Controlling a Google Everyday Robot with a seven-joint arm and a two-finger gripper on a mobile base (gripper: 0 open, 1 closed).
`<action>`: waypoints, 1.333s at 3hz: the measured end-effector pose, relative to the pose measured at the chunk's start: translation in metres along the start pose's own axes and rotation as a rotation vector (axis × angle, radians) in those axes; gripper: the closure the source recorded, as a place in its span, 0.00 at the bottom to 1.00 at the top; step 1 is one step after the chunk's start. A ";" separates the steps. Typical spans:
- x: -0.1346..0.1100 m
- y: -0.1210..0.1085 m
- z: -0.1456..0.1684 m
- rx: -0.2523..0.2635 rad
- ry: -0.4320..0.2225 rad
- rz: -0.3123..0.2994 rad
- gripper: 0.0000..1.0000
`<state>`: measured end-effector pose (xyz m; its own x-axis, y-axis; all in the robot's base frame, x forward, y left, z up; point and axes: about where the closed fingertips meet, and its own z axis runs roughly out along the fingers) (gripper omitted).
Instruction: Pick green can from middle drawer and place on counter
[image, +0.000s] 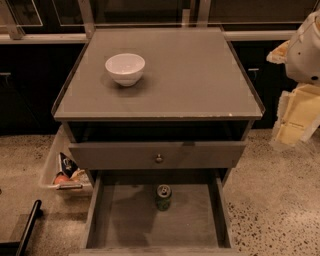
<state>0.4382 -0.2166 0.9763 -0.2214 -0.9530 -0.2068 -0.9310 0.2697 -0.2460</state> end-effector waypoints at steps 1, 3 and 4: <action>0.000 0.000 0.000 0.000 0.000 0.000 0.00; 0.022 0.018 0.057 -0.066 -0.015 0.044 0.00; 0.034 0.037 0.091 -0.095 -0.038 0.048 0.00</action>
Offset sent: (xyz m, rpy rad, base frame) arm 0.0022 -0.0071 -0.0677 0.0395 0.1036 -0.0303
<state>0.4229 -0.2266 0.8740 -0.2569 -0.9329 -0.2523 -0.9434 0.2988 -0.1442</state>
